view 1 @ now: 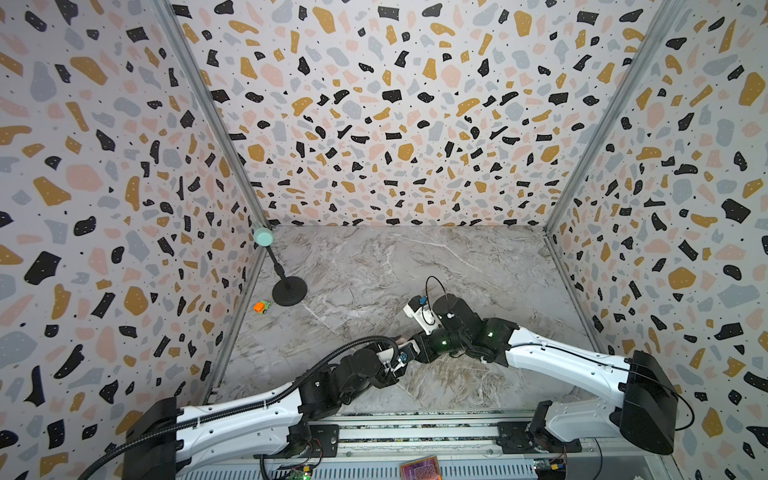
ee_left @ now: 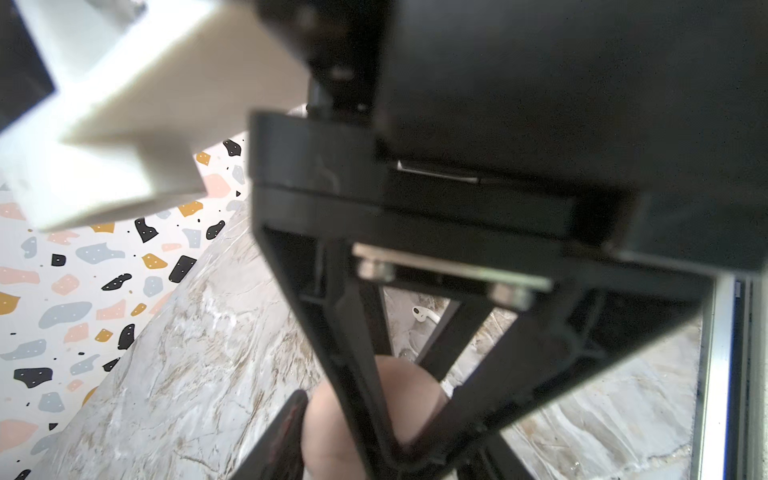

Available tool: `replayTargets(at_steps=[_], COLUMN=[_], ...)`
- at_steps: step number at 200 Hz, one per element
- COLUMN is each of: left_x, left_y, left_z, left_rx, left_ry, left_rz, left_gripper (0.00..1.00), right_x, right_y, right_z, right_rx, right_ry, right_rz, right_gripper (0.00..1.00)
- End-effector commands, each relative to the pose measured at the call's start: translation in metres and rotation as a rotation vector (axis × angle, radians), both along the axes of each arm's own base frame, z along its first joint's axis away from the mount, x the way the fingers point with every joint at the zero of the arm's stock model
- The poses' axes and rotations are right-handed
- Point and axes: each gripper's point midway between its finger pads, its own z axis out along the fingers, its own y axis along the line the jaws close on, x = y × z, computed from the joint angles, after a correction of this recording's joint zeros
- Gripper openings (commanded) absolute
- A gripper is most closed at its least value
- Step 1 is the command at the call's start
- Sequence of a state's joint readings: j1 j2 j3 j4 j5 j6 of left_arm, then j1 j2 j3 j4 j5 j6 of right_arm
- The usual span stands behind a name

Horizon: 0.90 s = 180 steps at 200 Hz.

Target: Insert the wireless bluetooth earbuds into the charging case

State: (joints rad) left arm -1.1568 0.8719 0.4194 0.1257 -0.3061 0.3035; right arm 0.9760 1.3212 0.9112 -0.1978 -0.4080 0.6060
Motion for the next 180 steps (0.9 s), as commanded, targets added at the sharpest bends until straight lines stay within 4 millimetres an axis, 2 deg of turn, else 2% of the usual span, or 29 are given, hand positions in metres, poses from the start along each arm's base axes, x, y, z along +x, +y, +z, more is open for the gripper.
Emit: replayTargets(at_steps=[1,33,37,44,55,89,95,99,104,108,112,145,180], left_x=[0.001,0.000,0.000,0.000,-0.001,-0.006,-0.008,-0.009,-0.011,-0.012,-0.014,-0.025,-0.035], left_y=[-0.009,-0.010,-0.010,-0.011,-0.012,-0.015,-0.015,-0.016,-0.016,-0.016,-0.017,-0.017,-0.008], left_z=[0.024,0.024,0.024,0.024,0.025,0.030,0.031,0.032,0.033,0.033,0.034,0.047,0.083], left_rx=[-0.065,-0.064,-0.066,-0.067,-0.073,-0.100,-0.108,-0.116,-0.123,-0.131,-0.136,-0.186,-0.309], left_ry=[-0.034,-0.027,-0.026,-0.023,-0.014,-0.001,0.001,0.004,0.008,0.012,0.014,0.029,0.120], left_rz=[-0.013,-0.020,-0.020,-0.022,-0.028,-0.057,-0.063,-0.068,-0.077,-0.085,-0.096,-0.148,-0.138], left_gripper=[0.00,0.00,0.05,0.21,0.38,0.55,0.60,0.70,0.76,0.92,0.99,1.00,1.00], right_x=[-0.002,-0.003,-0.003,-0.003,-0.003,-0.003,-0.003,-0.003,-0.003,-0.002,-0.002,0.005,0.014], right_y=[0.003,0.004,0.004,0.005,0.005,0.003,0.002,0.001,-0.001,-0.002,-0.003,-0.018,-0.043], right_z=[0.005,0.006,0.007,0.007,0.009,0.020,0.022,0.024,0.026,0.027,0.030,0.044,0.059], right_rx=[0.021,0.028,0.030,0.031,0.036,0.056,0.054,0.052,0.048,0.046,0.045,0.048,0.039], right_ry=[0.001,-0.005,-0.005,-0.006,-0.011,-0.050,-0.060,-0.069,-0.079,-0.088,-0.098,-0.148,-0.204], right_rz=[0.004,0.009,0.011,0.012,0.014,0.023,0.027,0.030,0.032,0.033,0.034,0.042,0.038], right_gripper=[0.17,0.07,0.05,0.00,0.00,0.00,0.00,0.00,0.00,0.00,0.00,0.00,0.00])
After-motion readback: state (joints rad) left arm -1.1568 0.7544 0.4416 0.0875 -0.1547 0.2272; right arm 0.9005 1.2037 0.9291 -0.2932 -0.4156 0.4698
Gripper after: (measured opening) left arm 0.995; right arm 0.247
